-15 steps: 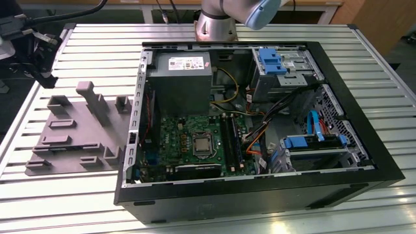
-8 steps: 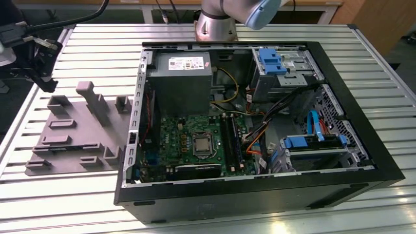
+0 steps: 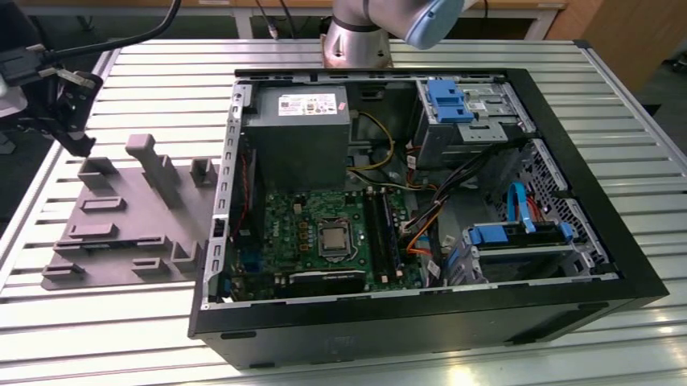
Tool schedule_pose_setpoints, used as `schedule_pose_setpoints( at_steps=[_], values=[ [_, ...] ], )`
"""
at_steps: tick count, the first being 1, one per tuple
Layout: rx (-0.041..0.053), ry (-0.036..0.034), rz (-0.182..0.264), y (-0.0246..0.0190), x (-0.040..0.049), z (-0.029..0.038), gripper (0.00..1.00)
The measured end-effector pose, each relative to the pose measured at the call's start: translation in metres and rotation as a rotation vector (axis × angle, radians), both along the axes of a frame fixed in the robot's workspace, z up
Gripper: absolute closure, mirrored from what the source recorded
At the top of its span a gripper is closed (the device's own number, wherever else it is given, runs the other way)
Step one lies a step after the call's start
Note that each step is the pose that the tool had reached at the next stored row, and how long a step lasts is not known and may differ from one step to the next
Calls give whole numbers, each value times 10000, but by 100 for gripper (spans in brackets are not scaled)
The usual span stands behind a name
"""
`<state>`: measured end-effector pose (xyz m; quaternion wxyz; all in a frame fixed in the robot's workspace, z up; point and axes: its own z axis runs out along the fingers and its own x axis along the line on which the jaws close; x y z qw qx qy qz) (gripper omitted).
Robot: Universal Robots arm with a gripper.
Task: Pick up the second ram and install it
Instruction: 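Reach for the second ram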
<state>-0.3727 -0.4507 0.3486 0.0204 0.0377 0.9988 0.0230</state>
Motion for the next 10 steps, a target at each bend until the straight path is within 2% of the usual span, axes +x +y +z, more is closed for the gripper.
schedule_pose_setpoints(
  at_steps=[10],
  values=[
    [1,0,0,-15,-28,-80,89]
  ],
)
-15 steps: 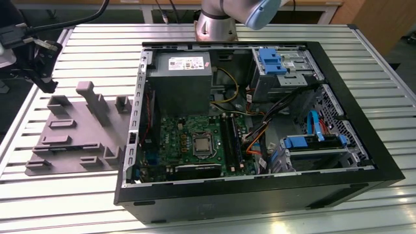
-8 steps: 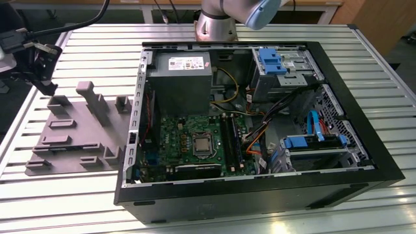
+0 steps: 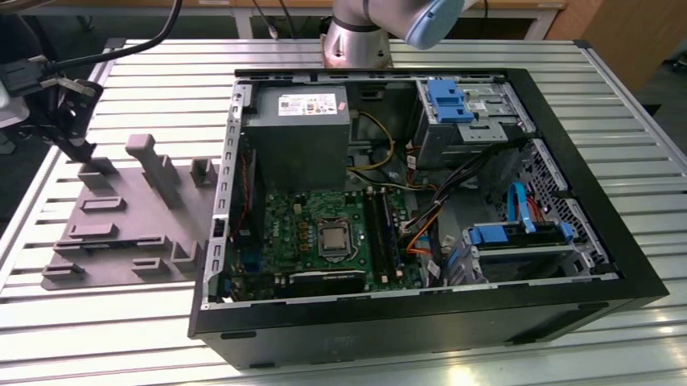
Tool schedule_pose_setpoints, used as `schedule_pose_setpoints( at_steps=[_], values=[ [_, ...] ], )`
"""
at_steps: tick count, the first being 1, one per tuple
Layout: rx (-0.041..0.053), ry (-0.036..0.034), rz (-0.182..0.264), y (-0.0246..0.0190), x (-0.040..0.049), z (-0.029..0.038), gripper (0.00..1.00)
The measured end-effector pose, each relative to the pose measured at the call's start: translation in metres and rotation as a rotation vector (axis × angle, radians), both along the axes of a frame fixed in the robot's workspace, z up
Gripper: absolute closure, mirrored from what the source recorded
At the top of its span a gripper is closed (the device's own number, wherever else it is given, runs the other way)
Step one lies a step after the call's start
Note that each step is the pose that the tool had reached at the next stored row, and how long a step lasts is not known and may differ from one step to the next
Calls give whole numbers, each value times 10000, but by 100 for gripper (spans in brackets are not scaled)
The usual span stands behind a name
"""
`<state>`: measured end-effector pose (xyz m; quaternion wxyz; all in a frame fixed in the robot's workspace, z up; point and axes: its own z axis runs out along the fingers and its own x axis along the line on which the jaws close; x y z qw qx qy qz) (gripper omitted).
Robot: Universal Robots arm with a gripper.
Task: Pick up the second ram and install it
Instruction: 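Reach for the second ram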
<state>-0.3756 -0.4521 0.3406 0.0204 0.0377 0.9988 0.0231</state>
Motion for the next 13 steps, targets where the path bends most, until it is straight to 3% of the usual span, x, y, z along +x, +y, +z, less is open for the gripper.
schedule_pose_setpoints(
  at_steps=[13],
  values=[
    [0,-1,0,-24,-44,-107,89]
  ],
)
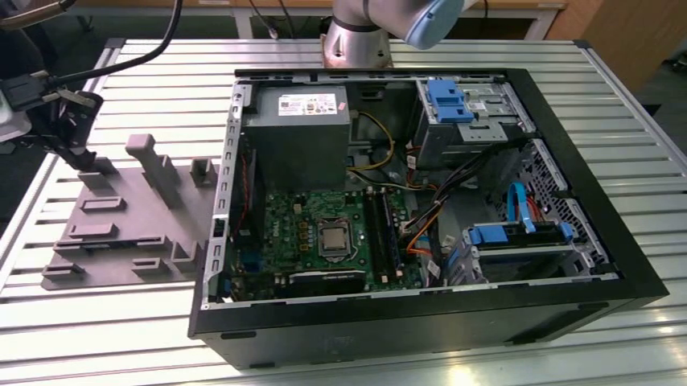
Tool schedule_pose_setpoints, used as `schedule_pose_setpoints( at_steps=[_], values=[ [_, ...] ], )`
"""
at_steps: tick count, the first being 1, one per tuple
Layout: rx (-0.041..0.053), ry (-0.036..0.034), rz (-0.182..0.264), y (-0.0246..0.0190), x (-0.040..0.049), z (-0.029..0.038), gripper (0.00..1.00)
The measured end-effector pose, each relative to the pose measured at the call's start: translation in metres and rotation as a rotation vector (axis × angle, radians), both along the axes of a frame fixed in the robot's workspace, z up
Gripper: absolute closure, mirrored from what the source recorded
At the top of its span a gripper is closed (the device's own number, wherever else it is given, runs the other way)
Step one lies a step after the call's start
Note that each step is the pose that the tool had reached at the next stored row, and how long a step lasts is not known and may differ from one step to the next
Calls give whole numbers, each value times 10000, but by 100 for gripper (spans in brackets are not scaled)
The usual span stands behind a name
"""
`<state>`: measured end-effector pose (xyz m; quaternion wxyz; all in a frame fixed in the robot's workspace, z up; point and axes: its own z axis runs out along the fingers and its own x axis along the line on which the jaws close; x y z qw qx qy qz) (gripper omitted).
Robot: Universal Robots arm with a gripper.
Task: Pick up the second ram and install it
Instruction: 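Reach for the second ram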
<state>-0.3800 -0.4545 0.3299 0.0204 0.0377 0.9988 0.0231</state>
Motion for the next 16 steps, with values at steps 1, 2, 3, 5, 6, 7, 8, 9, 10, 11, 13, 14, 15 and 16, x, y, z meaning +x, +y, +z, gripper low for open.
schedule_pose_setpoints(
  at_steps=[1,2,3,5,6,7,8,9,10,11,13,14,15,16],
  values=[
    [1,0,0,-1,-4,-9,89],
    [1,-1,1,-2,-8,-17,89],
    [1,-1,1,-3,-11,-25,89],
    [0,0,0,-5,-17,-41,89],
    [0,1,0,-6,-21,-49,89],
    [0,0,0,-7,-25,-58,89],
    [0,1,0,-8,-29,-65,89],
    [0,0,1,-10,-34,-73,89],
    [0,1,0,-10,-39,-81,89],
    [1,0,0,-11,-44,-89,89],
    [2,-1,1,-14,-55,-105,89],
    [1,-1,1,-16,-60,-112,89],
    [1,-1,0,-18,-65,-120,89],
    [1,0,0,-19,-70,-128,89]
  ],
)
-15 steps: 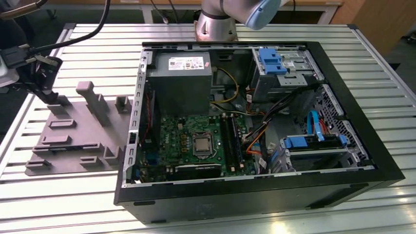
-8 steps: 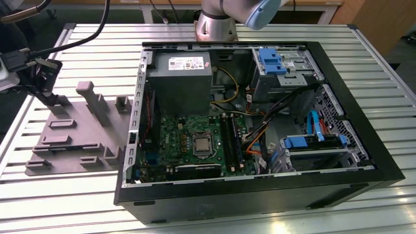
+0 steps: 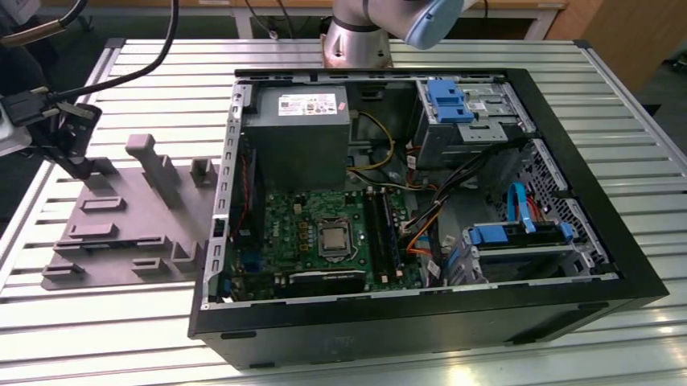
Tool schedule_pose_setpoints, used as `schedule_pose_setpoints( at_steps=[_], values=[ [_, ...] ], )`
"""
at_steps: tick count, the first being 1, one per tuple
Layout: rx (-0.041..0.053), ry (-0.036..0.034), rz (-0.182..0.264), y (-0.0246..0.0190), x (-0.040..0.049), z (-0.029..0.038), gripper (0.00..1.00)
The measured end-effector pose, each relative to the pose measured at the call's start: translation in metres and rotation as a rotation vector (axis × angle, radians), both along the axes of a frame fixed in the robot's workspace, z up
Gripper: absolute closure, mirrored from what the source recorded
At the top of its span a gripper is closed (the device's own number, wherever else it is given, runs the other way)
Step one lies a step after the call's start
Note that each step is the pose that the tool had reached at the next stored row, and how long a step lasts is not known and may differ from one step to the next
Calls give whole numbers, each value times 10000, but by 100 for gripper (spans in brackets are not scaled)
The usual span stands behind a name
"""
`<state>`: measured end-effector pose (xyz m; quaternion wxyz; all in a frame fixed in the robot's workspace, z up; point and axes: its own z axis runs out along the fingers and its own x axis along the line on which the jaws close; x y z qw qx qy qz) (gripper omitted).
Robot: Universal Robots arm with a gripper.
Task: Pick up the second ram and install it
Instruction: 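Reach for the second ram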
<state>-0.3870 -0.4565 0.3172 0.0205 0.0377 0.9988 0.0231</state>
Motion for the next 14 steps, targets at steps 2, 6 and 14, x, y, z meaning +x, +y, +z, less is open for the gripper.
schedule_pose_setpoints(
  at_steps=[2,6,14],
  values=[
    [0,0,0,-4,-9,-14,89],
    [-1,1,1,-11,-26,-38,89],
    [0,0,1,-26,-55,-87,89]
  ],
)
